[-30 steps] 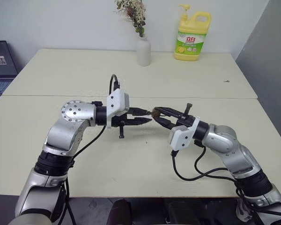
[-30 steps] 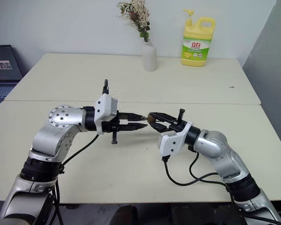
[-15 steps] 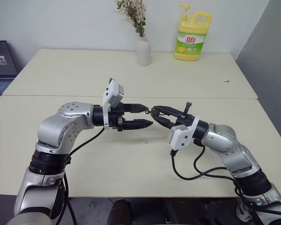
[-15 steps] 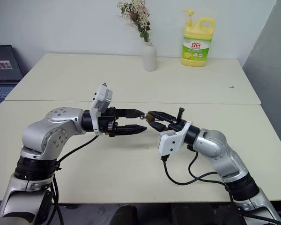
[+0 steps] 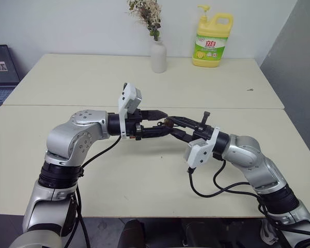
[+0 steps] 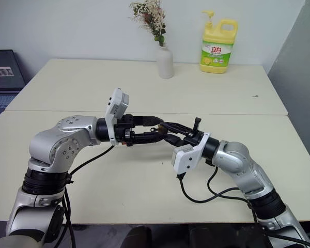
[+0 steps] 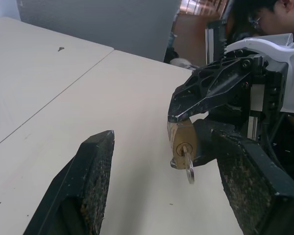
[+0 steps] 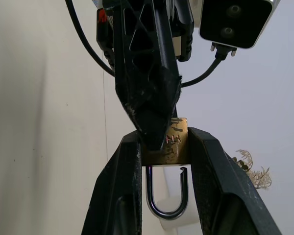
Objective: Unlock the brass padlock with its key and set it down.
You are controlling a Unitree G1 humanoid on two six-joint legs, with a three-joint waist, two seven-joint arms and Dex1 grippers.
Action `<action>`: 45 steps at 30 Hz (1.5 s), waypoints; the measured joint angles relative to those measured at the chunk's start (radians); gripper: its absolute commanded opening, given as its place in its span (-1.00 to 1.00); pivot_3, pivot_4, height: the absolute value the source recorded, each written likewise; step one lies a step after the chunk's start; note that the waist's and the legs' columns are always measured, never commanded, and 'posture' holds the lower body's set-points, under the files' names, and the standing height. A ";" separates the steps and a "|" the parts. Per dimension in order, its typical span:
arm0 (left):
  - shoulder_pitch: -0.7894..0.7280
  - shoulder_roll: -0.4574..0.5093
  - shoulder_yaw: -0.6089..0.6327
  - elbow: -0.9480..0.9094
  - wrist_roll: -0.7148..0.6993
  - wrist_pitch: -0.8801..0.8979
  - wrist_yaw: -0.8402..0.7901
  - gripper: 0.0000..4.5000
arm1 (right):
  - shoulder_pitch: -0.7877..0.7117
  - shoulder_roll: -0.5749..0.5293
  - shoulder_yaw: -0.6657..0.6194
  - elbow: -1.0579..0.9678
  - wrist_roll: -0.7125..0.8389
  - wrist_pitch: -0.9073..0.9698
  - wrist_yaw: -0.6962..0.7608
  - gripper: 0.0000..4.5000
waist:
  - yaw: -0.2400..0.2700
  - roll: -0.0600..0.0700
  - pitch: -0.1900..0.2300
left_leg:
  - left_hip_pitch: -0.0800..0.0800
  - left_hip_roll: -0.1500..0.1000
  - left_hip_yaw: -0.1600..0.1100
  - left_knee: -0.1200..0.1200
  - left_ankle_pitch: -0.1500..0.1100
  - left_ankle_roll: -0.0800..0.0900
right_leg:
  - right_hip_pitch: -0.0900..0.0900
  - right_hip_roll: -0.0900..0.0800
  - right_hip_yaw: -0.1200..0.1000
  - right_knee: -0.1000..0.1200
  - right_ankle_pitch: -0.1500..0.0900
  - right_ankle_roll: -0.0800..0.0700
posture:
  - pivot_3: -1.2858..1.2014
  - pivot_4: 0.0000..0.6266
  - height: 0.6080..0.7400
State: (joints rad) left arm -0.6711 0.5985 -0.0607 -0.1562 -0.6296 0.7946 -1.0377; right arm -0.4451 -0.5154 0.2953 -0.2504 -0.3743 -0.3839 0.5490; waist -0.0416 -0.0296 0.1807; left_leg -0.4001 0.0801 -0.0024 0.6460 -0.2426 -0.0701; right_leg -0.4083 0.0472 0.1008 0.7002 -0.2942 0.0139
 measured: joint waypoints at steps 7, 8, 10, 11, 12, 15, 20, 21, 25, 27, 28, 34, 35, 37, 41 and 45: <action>-0.003 -0.017 -0.014 0.004 0.001 -0.001 0.003 -0.59 | 0.000 0.000 0.002 0.013 -0.006 -0.002 0.005 -0.59 | 0.000 0.000 0.000 | 0.000 0.000 0.000 0.000 0.000 0.000 | 0.000 0.000 0.000 0.000 0.000 0.000 | 0.03 -0.52 1.00; -0.003 -0.017 -0.015 0.004 0.001 -0.001 0.002 -0.75 | 0.000 0.000 0.002 0.013 -0.006 -0.002 0.005 -0.59 | 0.000 0.000 0.000 | 0.000 0.000 0.000 0.000 0.000 0.000 | 0.000 0.000 0.000 0.000 0.000 0.000 | 0.03 -0.52 1.00; -0.003 -0.021 -0.015 0.003 0.003 -0.002 0.003 -0.93 | -0.003 0.000 0.002 0.017 -0.008 -0.001 0.006 -0.59 | 0.001 0.000 0.000 | 0.000 0.000 0.000 0.000 0.000 0.000 | 0.000 0.000 0.000 0.000 0.000 0.000 | 0.03 -0.52 1.00; -0.003 -0.021 -0.015 0.003 0.003 -0.002 0.002 -0.92 | -0.003 0.000 0.002 0.017 -0.008 -0.001 0.006 -0.59 | 0.000 0.000 0.000 | 0.000 0.000 0.000 0.000 0.000 0.000 | 0.000 0.000 0.000 0.000 0.000 0.000 | 0.03 -0.52 1.00; -0.003 -0.021 -0.015 0.003 0.004 -0.002 0.002 -0.92 | -0.005 0.000 0.002 0.017 -0.008 0.000 0.008 -0.59 | 0.000 0.000 0.000 | 0.000 0.000 0.000 0.000 0.000 0.000 | 0.000 0.000 0.000 0.000 0.000 0.000 | 0.03 -0.52 1.00; -0.002 -0.020 -0.016 0.003 0.006 -0.003 0.002 -0.92 | -0.008 0.002 0.002 0.017 -0.010 0.008 0.015 -0.59 | 0.000 0.000 0.000 | 0.000 0.000 0.000 0.000 0.000 0.000 | 0.000 0.000 0.000 0.000 0.000 0.000 | 0.03 -0.52 1.00; -0.001 -0.018 -0.019 0.003 0.012 -0.007 0.001 -0.92 | -0.007 0.000 0.000 0.016 -0.008 0.031 0.024 0.02 | 0.001 0.000 0.000 | 0.000 0.000 0.000 0.000 0.000 0.000 | 0.000 0.000 0.000 0.000 0.000 0.000 | 0.03 -0.52 1.00; -0.001 -0.017 -0.019 0.003 0.013 -0.011 0.000 -0.92 | -0.006 -0.004 -0.001 0.015 -0.004 0.040 0.031 0.19 | 0.001 0.000 0.000 | 0.000 0.000 0.000 0.000 0.000 0.000 | 0.000 0.000 0.000 0.000 0.000 0.000 | 0.03 -0.52 1.00; 0.000 -0.010 -0.020 0.005 0.016 -0.019 -0.008 -0.92 | 0.036 -0.072 -0.012 0.005 0.033 0.093 0.100 0.50 | 0.008 0.000 0.000 | 0.000 0.000 0.000 0.000 0.000 0.000 | 0.000 0.000 0.000 0.000 0.000 0.000 | 0.03 -0.52 1.00; 0.001 -0.006 -0.020 0.007 0.015 -0.021 -0.028 -0.92 | 0.065 -0.106 -0.045 -0.010 0.071 0.118 0.128 0.50 | 0.010 0.000 0.000 | 0.000 0.000 0.000 0.000 0.000 0.000 | 0.000 0.000 0.000 -0.001 0.000 0.000 | 0.03 -0.52 1.00; 0.001 0.000 -0.020 0.009 0.014 -0.022 -0.040 -0.92 | 0.075 -0.122 -0.065 -0.023 0.097 0.134 0.143 0.50 | 0.009 0.000 0.000 | 0.000 0.000 0.000 0.000 0.000 0.000 | 0.000 0.000 0.000 0.000 0.000 0.000 | 0.03 -0.52 1.00; -0.003 0.005 -0.016 0.054 0.005 -0.029 -0.082 -0.92 | 0.160 -0.178 -0.151 -0.136 0.364 0.241 0.266 -0.06 | 0.008 0.000 0.000 | 0.000 0.000 -0.001 0.000 0.000 0.000 | 0.001 0.000 0.000 0.000 0.000 0.000 | 0.03 -0.52 1.00; -0.004 0.005 -0.016 0.057 0.001 -0.029 -0.089 -0.92 | 0.167 -0.180 -0.157 -0.153 0.406 0.268 0.282 -0.22 | 0.008 0.000 0.000 | 0.000 0.000 0.000 0.000 0.000 0.000 | 0.001 0.000 0.000 0.000 0.000 0.000 | 0.03 -0.52 1.00; -0.012 0.005 -0.016 0.067 -0.008 -0.021 -0.103 -0.92 | 0.170 -0.188 -0.165 -0.201 0.483 0.341 0.305 -0.54 | 0.008 0.000 0.000 | 0.000 0.000 -0.001 0.000 0.000 0.000 | 0.001 0.000 0.000 0.000 0.000 0.000 | 0.03 -0.52 1.00; -0.022 0.006 -0.014 0.089 -0.039 0.015 -0.126 -0.92 | 0.143 -0.199 -0.193 -0.296 0.651 0.548 0.324 -1.00 | 0.007 0.000 0.000 | 0.000 0.000 -0.001 0.000 0.000 0.000 | 0.001 0.000 -0.001 0.000 0.000 0.000 | 0.03 -0.52 1.00; -0.028 0.009 -0.012 0.079 -0.083 0.067 -0.147 -0.92 | 0.053 -0.178 -0.199 -0.351 0.762 0.704 0.300 -1.00 | 0.007 0.000 0.000 | 0.000 0.000 -0.002 0.000 0.000 0.000 | 0.001 0.000 -0.001 0.000 0.000 0.000 | 0.03 -0.52 1.00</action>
State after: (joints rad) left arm -0.6994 0.6074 -0.0729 -0.0773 -0.7125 0.8620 -1.1849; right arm -0.3924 -0.6934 0.0964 -0.6016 0.3876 0.3201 0.8486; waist -0.0347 -0.0296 0.1807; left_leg -0.3999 0.0799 -0.0044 0.6463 -0.2427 -0.0699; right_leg -0.4070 0.0475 0.0995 0.6998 -0.2943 0.0142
